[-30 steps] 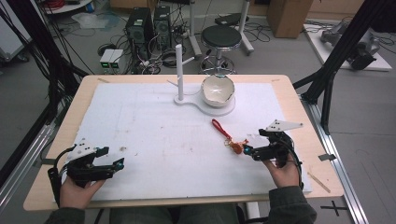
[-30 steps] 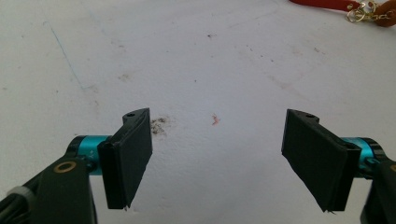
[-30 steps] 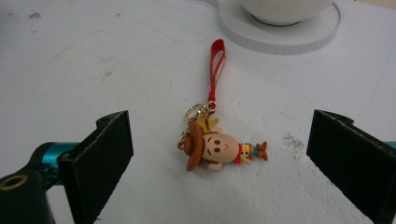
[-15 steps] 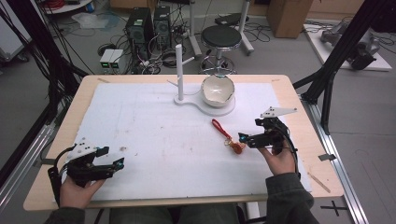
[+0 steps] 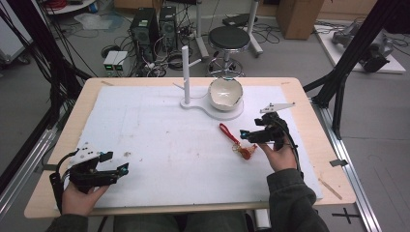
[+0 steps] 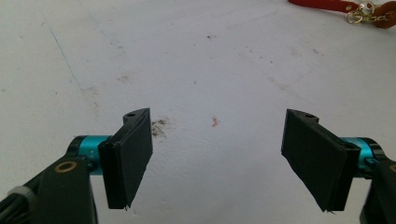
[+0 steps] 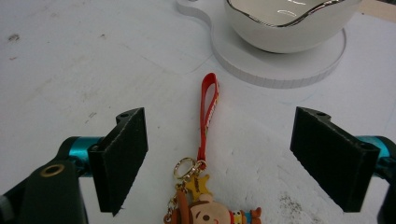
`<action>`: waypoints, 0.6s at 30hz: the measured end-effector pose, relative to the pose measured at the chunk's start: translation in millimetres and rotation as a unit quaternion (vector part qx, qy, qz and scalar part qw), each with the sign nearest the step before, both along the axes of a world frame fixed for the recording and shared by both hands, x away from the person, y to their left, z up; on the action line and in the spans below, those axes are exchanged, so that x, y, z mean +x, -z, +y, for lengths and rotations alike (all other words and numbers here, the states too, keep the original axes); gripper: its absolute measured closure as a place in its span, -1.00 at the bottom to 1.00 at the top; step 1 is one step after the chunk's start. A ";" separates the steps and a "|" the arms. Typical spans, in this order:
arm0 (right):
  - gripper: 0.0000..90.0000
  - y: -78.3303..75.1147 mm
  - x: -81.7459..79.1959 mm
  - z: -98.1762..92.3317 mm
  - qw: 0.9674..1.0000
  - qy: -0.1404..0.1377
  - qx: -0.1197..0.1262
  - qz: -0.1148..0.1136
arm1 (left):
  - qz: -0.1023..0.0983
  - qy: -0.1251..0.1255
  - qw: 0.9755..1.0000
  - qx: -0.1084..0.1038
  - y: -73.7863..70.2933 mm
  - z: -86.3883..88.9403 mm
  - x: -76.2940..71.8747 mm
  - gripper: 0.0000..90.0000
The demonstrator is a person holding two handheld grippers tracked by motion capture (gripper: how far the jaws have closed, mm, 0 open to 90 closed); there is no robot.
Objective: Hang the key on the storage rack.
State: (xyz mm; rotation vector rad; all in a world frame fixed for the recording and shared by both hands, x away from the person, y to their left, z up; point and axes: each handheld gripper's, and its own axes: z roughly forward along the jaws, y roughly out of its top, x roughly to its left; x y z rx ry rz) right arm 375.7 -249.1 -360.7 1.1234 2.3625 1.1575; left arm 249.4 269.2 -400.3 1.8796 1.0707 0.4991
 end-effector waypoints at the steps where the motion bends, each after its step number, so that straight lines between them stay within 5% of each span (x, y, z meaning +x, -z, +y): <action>1: -0.49 0.8 1.6 2.1 1.000 -0.004 -0.001 0.006 | 0.000 0.000 1.000 -0.001 -0.1 -0.1 0.0 -0.44; 18: -0.05 22.4 21.4 24.2 0.997 -0.005 -0.028 0.066 | 0.001 0.001 1.000 -0.001 -0.5 -0.3 0.2 -0.44</action>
